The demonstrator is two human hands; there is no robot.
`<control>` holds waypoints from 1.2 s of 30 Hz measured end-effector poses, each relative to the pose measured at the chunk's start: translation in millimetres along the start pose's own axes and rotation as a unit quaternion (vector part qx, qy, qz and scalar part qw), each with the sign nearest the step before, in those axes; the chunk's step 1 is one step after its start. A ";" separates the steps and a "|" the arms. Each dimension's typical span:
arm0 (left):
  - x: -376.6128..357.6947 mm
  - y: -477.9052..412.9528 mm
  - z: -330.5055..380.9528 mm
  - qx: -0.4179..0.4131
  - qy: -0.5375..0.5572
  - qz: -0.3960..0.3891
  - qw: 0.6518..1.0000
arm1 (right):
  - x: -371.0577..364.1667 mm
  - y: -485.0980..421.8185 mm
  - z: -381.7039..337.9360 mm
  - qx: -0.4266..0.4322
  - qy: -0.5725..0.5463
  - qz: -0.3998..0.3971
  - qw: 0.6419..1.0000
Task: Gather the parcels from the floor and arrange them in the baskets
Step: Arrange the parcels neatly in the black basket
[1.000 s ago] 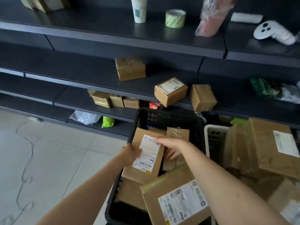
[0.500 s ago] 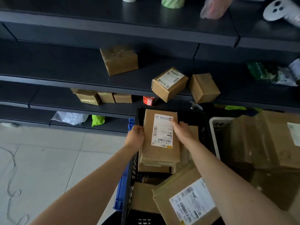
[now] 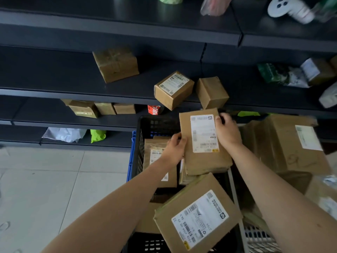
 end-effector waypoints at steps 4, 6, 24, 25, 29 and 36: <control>-2.8 6.0 -23.0 0.005 -0.032 0.021 0.999 | -3.3 10.3 17.3 -0.003 0.019 0.009 1.000; 3.2 5.6 -26.0 0.036 -0.008 0.039 0.999 | -4.6 10.0 14.9 -0.019 0.012 0.018 1.000; 70.2 -16.5 -85.3 0.184 -0.140 0.071 0.970 | -126.1 104.5 -97.1 0.186 0.004 -0.213 0.959; 70.4 -19.2 -90.1 0.198 -0.120 0.065 0.971 | -140.4 107.1 -85.2 0.130 0.031 -0.247 0.960; 68.8 -23.8 -100.8 0.231 -0.097 0.047 0.967 | -166.4 111.4 -35.9 -0.011 0.094 -0.262 0.960; 63.8 -29.0 -111.2 0.232 -0.009 0.036 0.972 | -172.6 101.6 -5.2 -0.122 0.097 -0.181 0.971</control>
Point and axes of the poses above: each hand's wrist, its own y-axis away from the middle knuckle, its own x-axis out of the back of the hand, z = x × y, the point moved 5 cm from there along -y, towards the middle knuckle, and after that the axes turned 14 degrees about z, right-handed, at the moved point
